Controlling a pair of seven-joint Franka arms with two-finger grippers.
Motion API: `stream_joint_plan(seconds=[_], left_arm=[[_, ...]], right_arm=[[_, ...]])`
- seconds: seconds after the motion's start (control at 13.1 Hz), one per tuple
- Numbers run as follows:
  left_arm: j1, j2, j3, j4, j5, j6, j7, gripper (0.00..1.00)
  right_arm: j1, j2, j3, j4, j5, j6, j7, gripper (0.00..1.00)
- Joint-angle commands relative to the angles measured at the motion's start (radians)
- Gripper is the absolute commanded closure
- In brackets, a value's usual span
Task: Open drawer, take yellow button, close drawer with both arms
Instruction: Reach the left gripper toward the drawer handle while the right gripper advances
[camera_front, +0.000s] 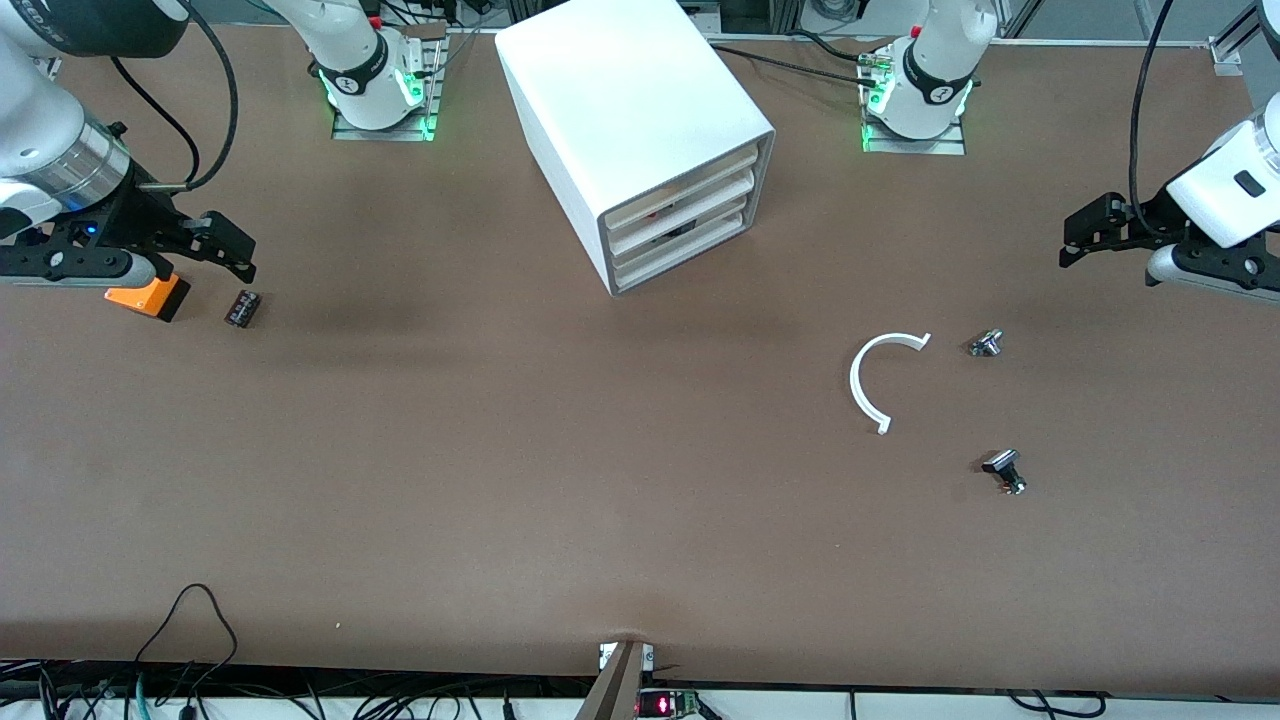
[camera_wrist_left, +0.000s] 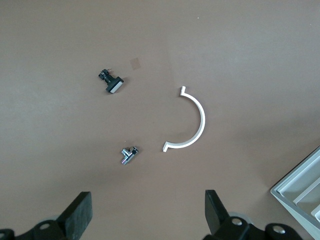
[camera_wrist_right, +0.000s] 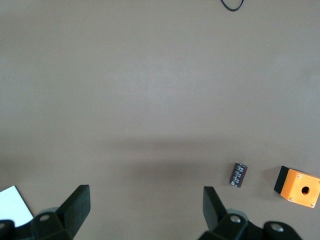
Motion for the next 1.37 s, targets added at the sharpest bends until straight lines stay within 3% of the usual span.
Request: stream_joint_plan(seconds=[0.0, 0.53, 0.91, 1.3], left_arm=[[-0.001, 0.014, 0.006, 0.036, -0.004, -0.025, 0.018, 0.01], [0.051, 0.018, 0.006, 0.032, -0.004, -0.079, 0.029, 0.01], [0.049, 0.018, 0.000, 0.034, -0.019, -0.107, 0.016, 0.01], [0.062, 0.072, 0.002, 0.034, -0.255, -0.411, 0.033, 0.01]], right_arm=[[0.002, 0.017, -0.002, 0.026, 0.063, -0.044, -0.025, 0.00], [-0.003, 0.046, -0.006, 0.027, 0.068, -0.093, -0.052, 0.00], [0.002, 0.066, -0.002, 0.029, 0.074, -0.129, -0.204, 0.00], [0.076, 0.084, 0.010, 0.046, 0.076, -0.145, -0.119, 0.00]])
